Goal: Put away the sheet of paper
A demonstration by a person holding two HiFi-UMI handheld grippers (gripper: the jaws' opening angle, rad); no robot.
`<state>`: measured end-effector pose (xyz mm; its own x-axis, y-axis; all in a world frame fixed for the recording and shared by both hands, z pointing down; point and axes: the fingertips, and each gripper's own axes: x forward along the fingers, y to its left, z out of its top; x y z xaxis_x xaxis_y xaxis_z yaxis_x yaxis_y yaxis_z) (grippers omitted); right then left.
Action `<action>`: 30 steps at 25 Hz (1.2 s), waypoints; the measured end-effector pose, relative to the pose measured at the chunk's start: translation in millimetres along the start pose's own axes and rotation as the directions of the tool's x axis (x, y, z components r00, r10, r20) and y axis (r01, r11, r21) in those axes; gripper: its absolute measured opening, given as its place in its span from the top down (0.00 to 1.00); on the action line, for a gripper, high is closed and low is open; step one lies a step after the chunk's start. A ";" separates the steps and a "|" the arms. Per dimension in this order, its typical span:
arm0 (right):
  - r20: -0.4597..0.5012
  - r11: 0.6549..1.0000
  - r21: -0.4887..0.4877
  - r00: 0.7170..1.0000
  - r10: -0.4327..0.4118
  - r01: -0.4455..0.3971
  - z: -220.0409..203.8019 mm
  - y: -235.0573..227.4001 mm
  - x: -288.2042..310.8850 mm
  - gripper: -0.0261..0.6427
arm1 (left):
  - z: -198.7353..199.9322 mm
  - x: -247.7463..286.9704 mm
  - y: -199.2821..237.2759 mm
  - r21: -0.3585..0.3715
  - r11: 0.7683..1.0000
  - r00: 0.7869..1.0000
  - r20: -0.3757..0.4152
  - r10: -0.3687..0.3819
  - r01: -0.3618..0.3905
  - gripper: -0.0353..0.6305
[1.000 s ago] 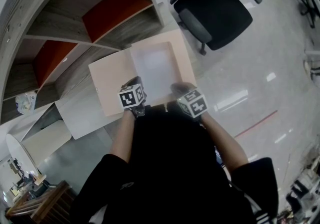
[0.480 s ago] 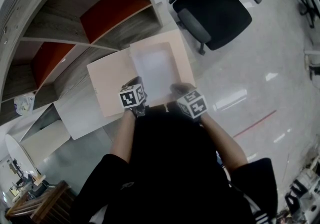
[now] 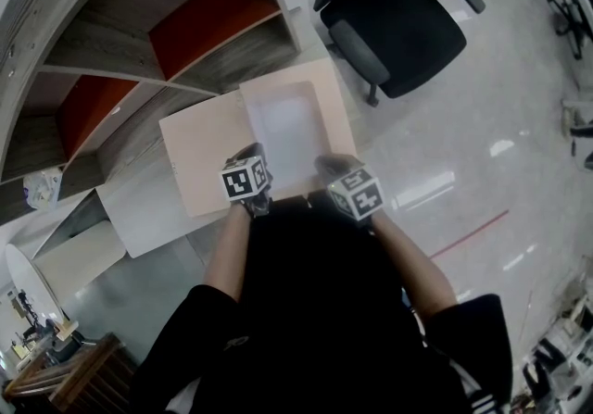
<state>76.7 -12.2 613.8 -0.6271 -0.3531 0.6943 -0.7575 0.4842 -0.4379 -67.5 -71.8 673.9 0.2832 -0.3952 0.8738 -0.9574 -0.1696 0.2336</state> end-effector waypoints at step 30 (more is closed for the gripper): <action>-0.015 1.000 -0.026 1.000 0.018 -0.018 1.9 -12.0 -2.4 0.92 | -0.4 7.2 -14.7 -0.028 1.000 1.000 -0.001 -0.002 0.002 0.88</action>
<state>86.9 -18.7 616.4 -0.6375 -0.3323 0.6951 -0.7412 0.5108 -0.4356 -51.4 -71.8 676.9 0.2854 -0.3937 0.8738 -0.9580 -0.1454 0.2473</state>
